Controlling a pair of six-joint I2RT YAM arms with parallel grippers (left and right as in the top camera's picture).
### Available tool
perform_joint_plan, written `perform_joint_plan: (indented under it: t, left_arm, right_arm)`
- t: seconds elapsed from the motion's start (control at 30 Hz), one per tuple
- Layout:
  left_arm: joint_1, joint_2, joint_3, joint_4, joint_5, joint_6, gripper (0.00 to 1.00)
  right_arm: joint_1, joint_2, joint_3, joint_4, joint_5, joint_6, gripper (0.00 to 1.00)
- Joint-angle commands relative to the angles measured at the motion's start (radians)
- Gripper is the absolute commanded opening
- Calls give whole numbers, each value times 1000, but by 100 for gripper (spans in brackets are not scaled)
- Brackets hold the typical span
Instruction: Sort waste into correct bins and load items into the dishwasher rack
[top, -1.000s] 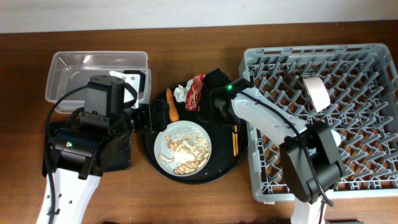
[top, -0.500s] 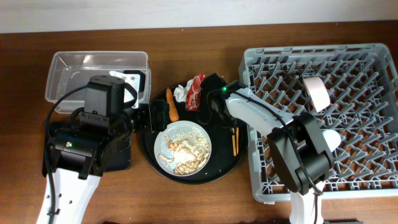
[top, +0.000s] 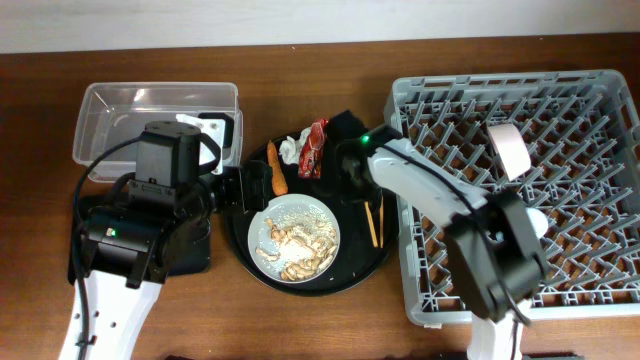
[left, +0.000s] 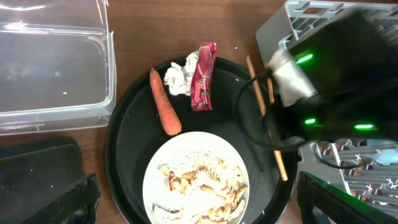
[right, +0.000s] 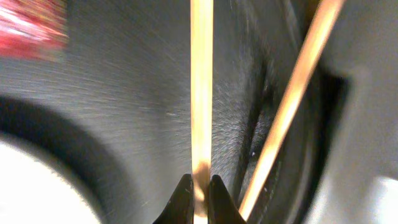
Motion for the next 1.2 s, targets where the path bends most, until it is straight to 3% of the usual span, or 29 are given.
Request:
perform_joint_plan:
  t: [0.0, 0.23, 0.4, 0.57, 0.6, 0.63, 0.67, 0.8, 1.0, 1.17]
  left_arm:
    - [-4, -3, 13, -2, -11, -13, 99]
    - [-4, -3, 13, -2, -11, -13, 99]
    - [-4, -3, 13, -2, -11, -13, 99]
    - [-4, -3, 13, -2, -11, -13, 99]
    - [-4, -3, 13, -2, -11, -13, 99]
    - [-4, -3, 13, -2, -11, -13, 99]
    - [-4, -3, 13, -2, -11, -13, 99]
    - [-4, -3, 13, -2, -11, -13, 99]
    - [-4, -3, 13, -2, -11, -13, 99]
    - [-4, -3, 13, -2, -11, -13, 99]
  right_arm:
    - [-6, -195, 50, 2, -36, -79, 4]
    - [-121, -335, 50, -17, 130, -95, 4]
    - [-239, -243, 47, -71, 111, -129, 4]
    - [-251, -129, 47, -131, 35, -132, 4]
    - [-244, -126, 47, -132, 34, -131, 9]
    - [-237, -127, 47, -132, 34, -131, 23]
    - [-223, -136, 48, -132, 34, -131, 47]
    - [-155, -171, 49, -130, 14, -130, 59]
    - [13, -117, 47, -79, 71, -113, 57]
    - [27, 7, 47, -40, 175, -29, 50]
